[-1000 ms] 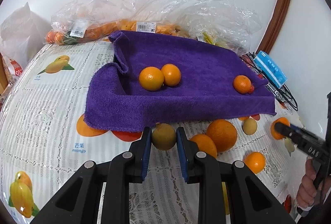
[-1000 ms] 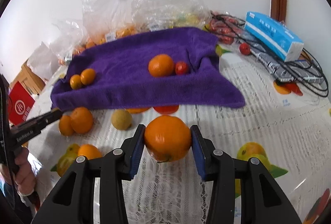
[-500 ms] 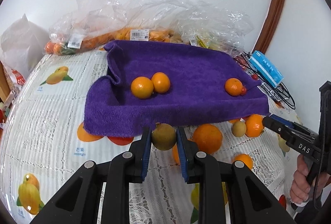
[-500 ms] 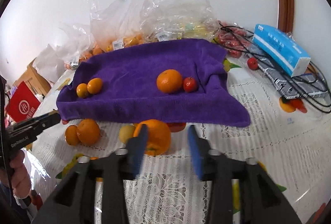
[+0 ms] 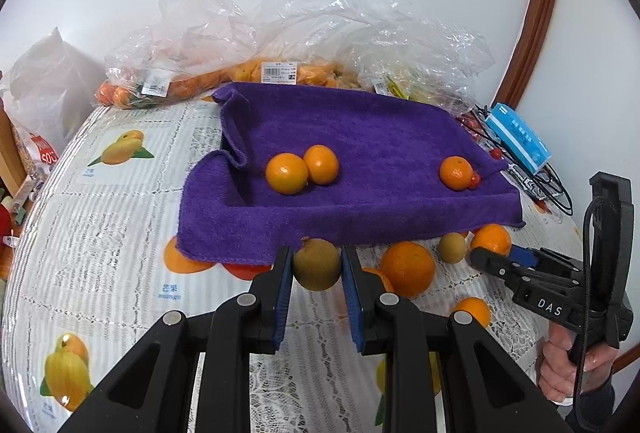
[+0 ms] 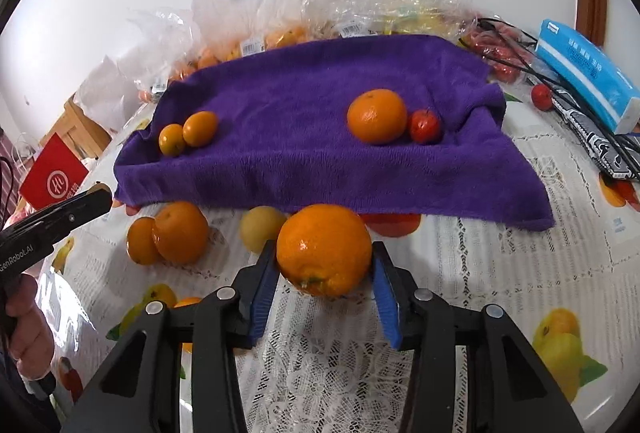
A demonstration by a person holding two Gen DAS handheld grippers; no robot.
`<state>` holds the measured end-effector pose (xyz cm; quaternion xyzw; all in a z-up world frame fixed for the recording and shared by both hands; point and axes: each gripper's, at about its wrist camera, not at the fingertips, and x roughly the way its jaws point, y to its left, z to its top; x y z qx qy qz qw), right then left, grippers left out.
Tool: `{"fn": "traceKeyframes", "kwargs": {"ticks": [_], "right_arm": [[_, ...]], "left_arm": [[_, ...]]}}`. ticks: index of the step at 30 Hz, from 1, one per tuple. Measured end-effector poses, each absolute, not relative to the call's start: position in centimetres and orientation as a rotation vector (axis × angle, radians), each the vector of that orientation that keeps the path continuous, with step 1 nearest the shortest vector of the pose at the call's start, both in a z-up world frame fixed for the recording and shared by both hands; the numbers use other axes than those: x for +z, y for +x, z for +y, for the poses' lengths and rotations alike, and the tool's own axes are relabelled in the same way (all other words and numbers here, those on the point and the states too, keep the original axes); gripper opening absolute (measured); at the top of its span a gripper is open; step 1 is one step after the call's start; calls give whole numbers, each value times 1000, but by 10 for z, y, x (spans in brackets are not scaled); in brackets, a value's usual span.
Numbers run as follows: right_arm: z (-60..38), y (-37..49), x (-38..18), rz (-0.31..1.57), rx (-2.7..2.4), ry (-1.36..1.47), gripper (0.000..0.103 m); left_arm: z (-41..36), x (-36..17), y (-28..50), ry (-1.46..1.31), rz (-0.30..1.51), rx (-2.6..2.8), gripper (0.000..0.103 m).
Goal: Organize fruits
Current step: 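Lift the held orange and yellow-green fruit off the tablecloth with both tools, then carry the orange and yellow-green fruit over the purple towel with both tools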
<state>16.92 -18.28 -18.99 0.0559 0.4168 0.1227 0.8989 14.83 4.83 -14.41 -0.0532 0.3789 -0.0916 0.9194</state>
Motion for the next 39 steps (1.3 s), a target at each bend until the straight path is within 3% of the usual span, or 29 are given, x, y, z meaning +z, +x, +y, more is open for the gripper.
{"fn": "traceKeyframes", "kwargs": {"ticks": [6,25,39], "right_arm": [[-193,163,-183,830,233,135,44],[-193,216,-81,602,200,102,44],[-197,244,-136,692,214,108,44]], "left_arm": [[48,-138,148,-120,759,-184,24],[20,-87,223,-100,627,-151,24],[16,-133,245,-102,669,-121,24]]}}
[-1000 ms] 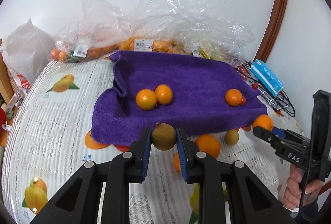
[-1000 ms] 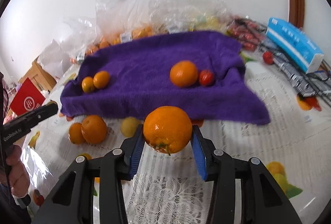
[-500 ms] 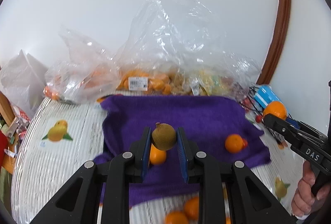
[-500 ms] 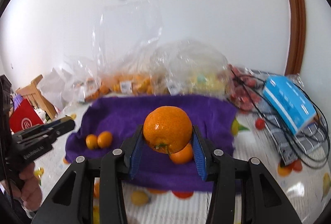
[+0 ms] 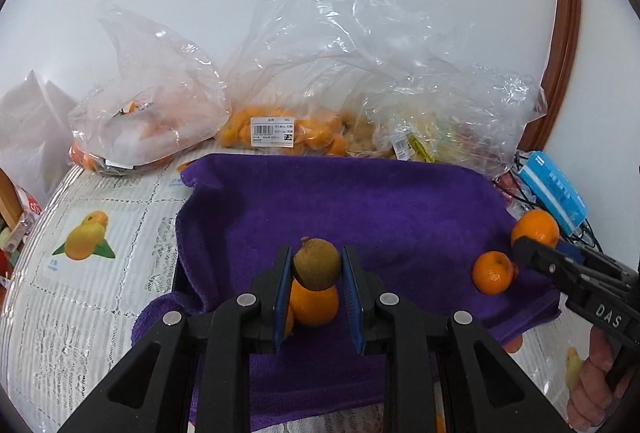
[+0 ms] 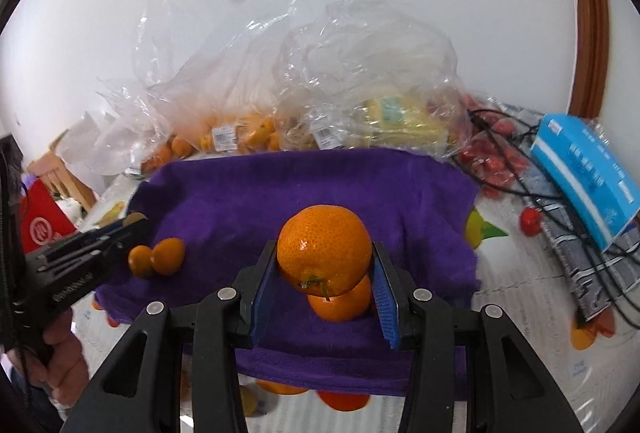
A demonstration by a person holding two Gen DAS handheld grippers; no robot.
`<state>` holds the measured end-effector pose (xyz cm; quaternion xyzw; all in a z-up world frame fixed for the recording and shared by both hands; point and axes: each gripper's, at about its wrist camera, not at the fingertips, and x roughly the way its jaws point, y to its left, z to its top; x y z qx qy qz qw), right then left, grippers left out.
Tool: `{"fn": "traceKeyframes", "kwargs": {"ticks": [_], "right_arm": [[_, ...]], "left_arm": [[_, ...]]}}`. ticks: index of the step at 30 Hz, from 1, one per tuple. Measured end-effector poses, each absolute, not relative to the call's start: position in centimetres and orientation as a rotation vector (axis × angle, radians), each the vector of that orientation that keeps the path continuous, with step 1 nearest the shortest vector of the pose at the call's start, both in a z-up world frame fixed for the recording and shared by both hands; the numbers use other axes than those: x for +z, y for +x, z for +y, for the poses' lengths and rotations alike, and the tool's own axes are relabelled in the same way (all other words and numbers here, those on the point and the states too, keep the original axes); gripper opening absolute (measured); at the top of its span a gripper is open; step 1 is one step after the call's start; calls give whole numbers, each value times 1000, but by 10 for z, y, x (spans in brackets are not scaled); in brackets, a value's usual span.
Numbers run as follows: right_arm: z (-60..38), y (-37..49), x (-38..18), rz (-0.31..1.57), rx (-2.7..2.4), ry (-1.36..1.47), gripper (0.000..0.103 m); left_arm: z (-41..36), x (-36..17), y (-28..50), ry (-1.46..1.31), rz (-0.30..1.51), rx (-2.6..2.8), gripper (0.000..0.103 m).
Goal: Organize fruits
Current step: 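Carry the orange and yellow-green fruit over the purple towel with both tools, then open both tools to drop the orange and yellow-green fruit onto the towel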
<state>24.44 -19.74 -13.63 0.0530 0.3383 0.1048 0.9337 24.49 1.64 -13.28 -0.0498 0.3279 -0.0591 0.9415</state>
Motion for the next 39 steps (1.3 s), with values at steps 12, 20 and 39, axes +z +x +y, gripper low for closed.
{"fn": "traceKeyframes", "kwargs": {"ticks": [12,20,39], "right_arm": [[-159,239,-153,728,311,-5,44],[-157,242,-160,757,320,-12,45],[-188,240,-139,664,243,82,45]], "left_arm": [[35,-136,249,-181,671,-89,24],[35,-135,249,-186,671,-94,24],[7,-147,251,-136,740,-206,24]]}}
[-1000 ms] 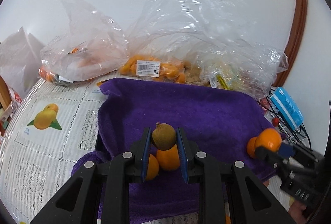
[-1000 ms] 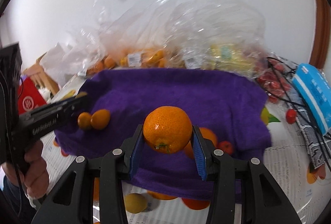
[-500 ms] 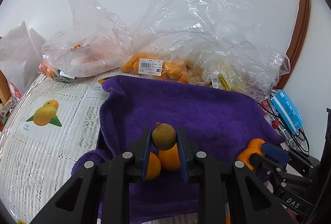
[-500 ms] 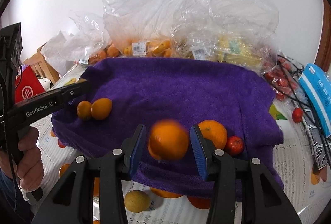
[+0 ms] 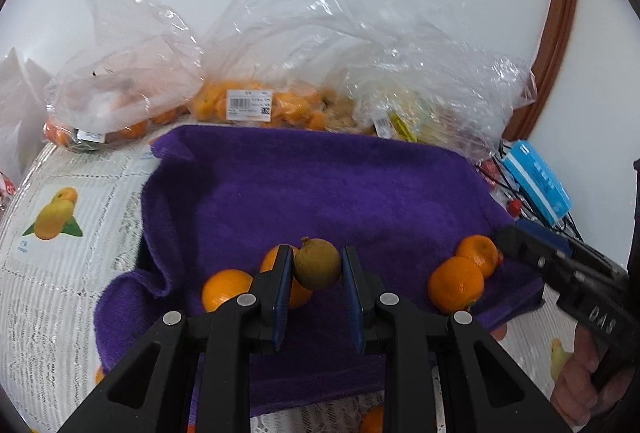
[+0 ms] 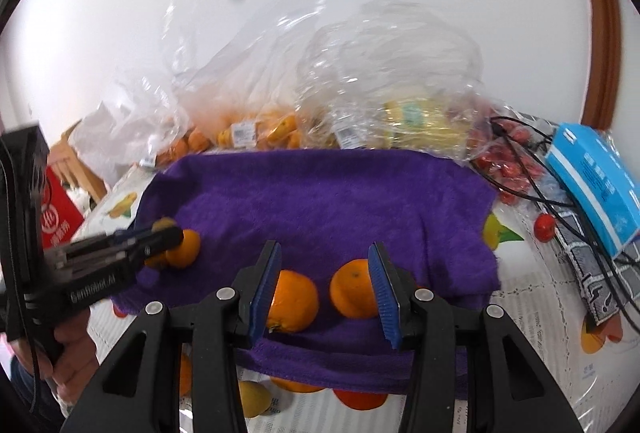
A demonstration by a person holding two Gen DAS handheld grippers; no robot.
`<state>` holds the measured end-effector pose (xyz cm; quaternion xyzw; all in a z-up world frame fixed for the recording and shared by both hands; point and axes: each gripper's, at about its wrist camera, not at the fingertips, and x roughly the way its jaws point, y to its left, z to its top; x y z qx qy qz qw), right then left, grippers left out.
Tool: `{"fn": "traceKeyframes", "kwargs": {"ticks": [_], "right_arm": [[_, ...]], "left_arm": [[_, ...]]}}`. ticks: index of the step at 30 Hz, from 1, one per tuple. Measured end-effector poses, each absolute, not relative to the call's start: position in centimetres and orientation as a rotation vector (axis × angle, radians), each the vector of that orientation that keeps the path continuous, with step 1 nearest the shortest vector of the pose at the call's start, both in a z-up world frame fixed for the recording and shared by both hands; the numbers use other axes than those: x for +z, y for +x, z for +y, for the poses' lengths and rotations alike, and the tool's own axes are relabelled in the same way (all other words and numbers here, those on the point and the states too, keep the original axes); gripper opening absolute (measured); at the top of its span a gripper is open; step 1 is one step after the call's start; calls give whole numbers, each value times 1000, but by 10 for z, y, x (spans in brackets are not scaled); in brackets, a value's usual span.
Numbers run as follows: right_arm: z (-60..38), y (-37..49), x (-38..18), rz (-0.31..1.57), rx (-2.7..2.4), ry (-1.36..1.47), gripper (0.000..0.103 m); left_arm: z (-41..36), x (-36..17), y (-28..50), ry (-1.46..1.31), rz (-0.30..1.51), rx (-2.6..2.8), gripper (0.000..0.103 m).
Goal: Organize fruits
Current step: 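Open both tools to drop the orange and yellow-green fruit onto the towel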
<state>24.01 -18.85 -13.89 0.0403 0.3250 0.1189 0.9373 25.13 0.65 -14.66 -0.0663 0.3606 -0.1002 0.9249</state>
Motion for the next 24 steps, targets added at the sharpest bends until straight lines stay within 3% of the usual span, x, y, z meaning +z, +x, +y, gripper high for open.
{"fn": "traceKeyframes", "kwargs": {"ticks": [15,20,24], "right_arm": [[-197,241,-139,665,215,119,46],[-196,241,-140,665,211,111,47],[-195,241,-141,664,204,101,48]], "left_arm": [[0,-147,250,-113,745,-244,25],[3,-144,246,-128,722,-250,47],[5,-142,245,-130,711,-238,47]]}}
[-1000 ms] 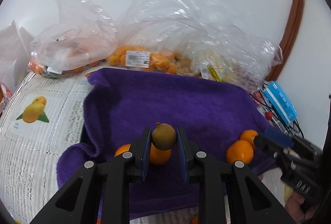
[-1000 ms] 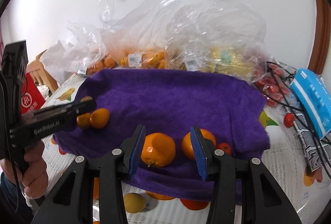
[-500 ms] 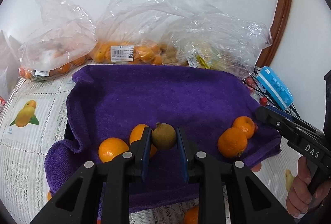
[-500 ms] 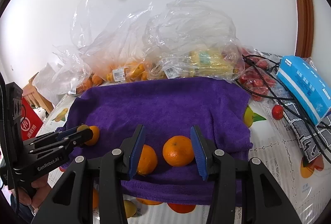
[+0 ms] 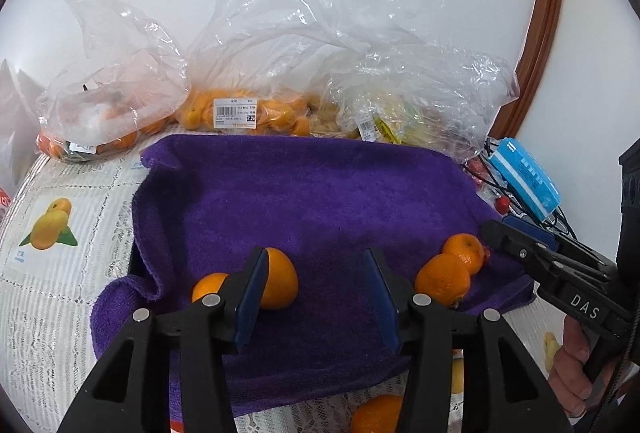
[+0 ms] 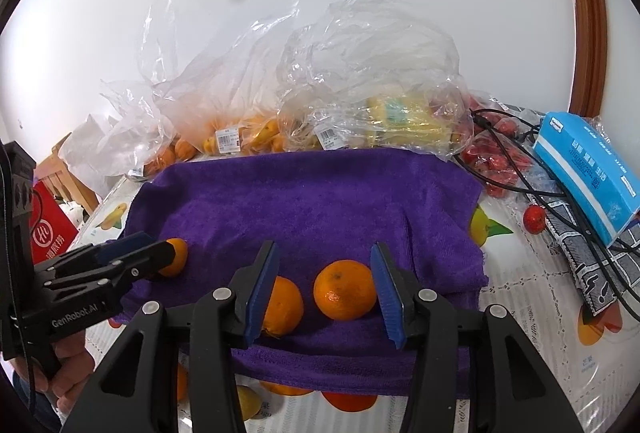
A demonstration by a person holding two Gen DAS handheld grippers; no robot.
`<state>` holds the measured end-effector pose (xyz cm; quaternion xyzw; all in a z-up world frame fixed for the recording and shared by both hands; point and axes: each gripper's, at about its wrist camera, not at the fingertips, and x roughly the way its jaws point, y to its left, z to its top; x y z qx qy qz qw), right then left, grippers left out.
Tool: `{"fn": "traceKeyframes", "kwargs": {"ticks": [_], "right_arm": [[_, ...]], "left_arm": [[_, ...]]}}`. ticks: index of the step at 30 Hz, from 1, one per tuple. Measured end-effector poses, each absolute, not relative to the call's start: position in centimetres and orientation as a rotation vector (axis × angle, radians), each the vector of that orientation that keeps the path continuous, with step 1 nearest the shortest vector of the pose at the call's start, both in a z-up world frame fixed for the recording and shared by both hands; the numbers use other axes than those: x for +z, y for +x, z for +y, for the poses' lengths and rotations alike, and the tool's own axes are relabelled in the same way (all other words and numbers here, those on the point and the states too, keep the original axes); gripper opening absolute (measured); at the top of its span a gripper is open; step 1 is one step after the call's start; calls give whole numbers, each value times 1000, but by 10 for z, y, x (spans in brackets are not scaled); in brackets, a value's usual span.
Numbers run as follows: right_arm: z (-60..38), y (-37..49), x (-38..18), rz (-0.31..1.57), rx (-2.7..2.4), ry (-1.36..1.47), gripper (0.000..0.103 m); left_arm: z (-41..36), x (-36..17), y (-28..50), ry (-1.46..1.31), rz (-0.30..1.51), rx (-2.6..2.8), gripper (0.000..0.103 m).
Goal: Organize fruits
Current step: 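Open both tools to drop the orange and yellow-green fruit onto the towel, then withdraw both open tools from the towel toward the loose fruit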
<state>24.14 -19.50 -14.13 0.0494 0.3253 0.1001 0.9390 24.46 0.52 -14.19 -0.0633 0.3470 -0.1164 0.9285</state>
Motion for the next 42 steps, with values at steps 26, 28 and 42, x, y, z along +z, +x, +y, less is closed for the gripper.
{"fn": "traceKeyframes", "kwargs": {"ticks": [26,28,42], "right_arm": [[-200,180,-100,584,42,39,48],[-204,167,-92,594,40,39,48],[-195,100,-98,678,81,135,48]], "left_arm": [[3,-105,205,-89,628,-163,47],[6,-103,195,-96,640,-174,47],[64,-103,116,-166,709,-160,63]]}}
